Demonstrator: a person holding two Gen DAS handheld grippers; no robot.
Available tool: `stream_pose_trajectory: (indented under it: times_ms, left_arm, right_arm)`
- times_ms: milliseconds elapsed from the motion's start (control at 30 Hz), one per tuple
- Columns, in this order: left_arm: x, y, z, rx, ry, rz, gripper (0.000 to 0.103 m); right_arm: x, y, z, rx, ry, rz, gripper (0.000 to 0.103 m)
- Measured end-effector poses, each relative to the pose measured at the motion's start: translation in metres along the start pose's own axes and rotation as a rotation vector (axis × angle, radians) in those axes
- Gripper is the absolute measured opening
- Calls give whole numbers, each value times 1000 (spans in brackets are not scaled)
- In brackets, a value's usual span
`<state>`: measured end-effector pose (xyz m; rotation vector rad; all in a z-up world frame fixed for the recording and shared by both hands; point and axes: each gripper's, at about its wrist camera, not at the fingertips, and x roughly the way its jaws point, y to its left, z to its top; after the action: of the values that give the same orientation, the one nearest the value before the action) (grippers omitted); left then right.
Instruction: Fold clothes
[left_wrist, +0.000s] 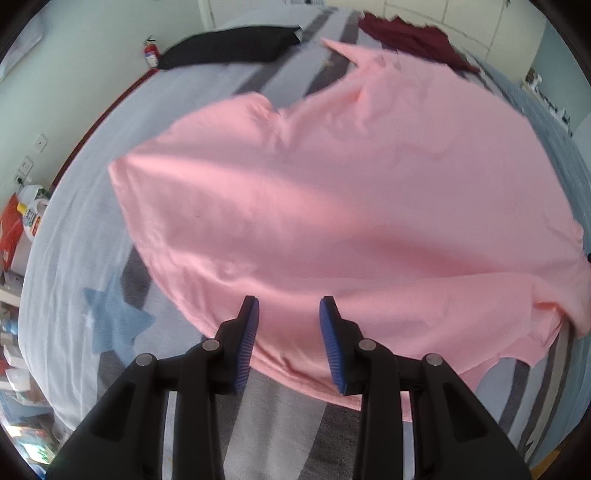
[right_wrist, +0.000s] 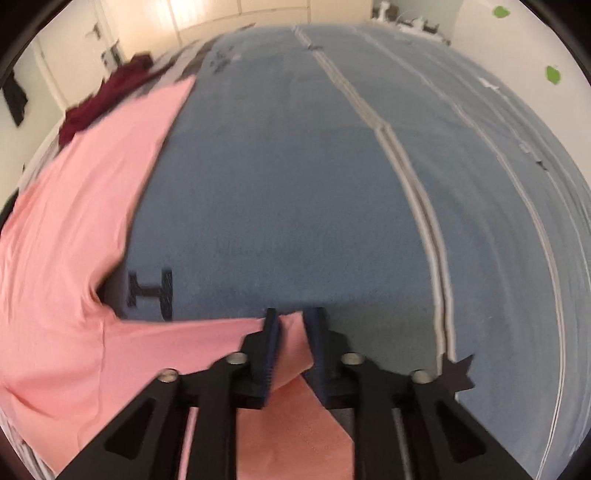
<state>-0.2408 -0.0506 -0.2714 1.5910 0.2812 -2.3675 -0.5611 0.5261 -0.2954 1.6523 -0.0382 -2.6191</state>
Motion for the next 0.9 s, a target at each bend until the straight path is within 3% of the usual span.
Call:
stream_pose_trajectory:
  times_ms: [100, 200, 433, 567, 700, 767, 900]
  left_arm:
    - [-7, 5, -10, -24, -1, -33, 34]
    - [-7, 12, -28, -61, 45, -110, 39]
    - [8, -5, -71, -124, 152, -270, 43]
    - [13, -14, -75, -142, 146, -363, 43]
    - [13, -23, -76, -154, 128, -444, 43]
    - [17, -28, -76, -173, 139, -457, 43]
    - [26, -35, -75, -205, 158, -472, 44]
  right_arm:
    - [-43, 4, -2, 17, -107, 16, 21]
    - [-84, 21, -33, -11, -139, 93, 21]
    - [-117, 103, -157, -111, 38, 311, 21]
    - [-103, 150, -208, -71, 150, 420, 21]
    - [-93, 181, -225, 8, 164, 503, 21]
    - [-88, 186, -225, 78, 174, 538, 30]
    - [-77, 196, -223, 180, 207, 582, 34]
